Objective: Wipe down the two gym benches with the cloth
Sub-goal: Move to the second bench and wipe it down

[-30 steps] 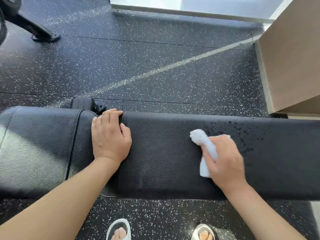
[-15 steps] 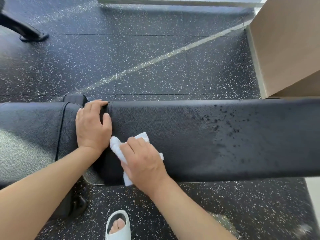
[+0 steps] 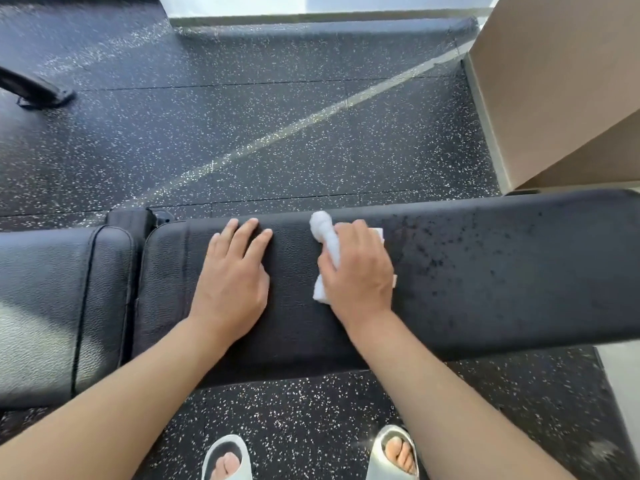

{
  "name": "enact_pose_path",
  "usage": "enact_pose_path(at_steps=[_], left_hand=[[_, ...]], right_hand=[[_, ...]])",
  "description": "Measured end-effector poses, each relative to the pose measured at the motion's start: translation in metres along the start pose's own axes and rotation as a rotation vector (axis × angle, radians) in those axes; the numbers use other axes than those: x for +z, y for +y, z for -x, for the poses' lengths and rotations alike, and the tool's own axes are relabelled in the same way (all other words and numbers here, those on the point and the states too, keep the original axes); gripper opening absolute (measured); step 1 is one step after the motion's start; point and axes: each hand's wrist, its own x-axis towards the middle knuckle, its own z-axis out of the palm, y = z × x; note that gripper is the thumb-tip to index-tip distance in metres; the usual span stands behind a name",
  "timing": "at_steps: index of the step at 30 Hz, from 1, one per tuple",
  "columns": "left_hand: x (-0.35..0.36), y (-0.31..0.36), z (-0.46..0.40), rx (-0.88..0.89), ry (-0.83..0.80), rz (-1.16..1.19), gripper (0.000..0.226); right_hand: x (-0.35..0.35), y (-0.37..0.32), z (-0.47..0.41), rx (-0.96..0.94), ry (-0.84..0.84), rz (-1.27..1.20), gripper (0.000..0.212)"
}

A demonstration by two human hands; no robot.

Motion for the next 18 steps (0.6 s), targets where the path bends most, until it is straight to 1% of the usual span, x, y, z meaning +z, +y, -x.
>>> enact_pose_path(at_steps=[2,4,5,7,9,11,13,15,18], left_hand=[[0.002,0.008,-0.012,0.122,-0.032,0.017,0.057],[0.004,0.018,-0.022,0.175,-0.062,0.026,0.061],[0.006,0.024,-0.026,0.187,-0.066,0.014,0.062],[0.013,0.038,-0.034,0.183,-0.049,-0.015,0.062],[0.021,0.057,-0.045,0.118,-0.011,0.008,0.059],[0.028,0.073,-0.056,0.020,0.035,0.021,0.055],[0.035,0.078,-0.060,-0.025,0.076,0.014,0.053],[0.038,0.078,-0.058,-0.027,0.087,0.018,0.053],[0.036,0.080,-0.057,-0.049,0.082,0.023,0.053]], right_hand=[[0.003,-0.015,0.022,-0.163,-0.057,-0.062,0.015],[0.001,-0.009,0.032,-0.303,-0.091,-0.121,0.014],[-0.003,0.002,0.031,-0.346,-0.089,-0.128,0.014],[-0.013,0.037,0.024,-0.373,-0.065,-0.102,0.016],[-0.027,0.083,0.009,-0.306,0.003,-0.051,0.015],[-0.042,0.131,-0.016,-0.138,0.085,0.005,0.017],[-0.054,0.165,-0.041,0.021,0.106,0.051,0.021],[-0.057,0.176,-0.054,0.101,0.094,0.102,0.022],[-0.048,0.153,-0.056,0.216,0.122,0.124,0.021]])
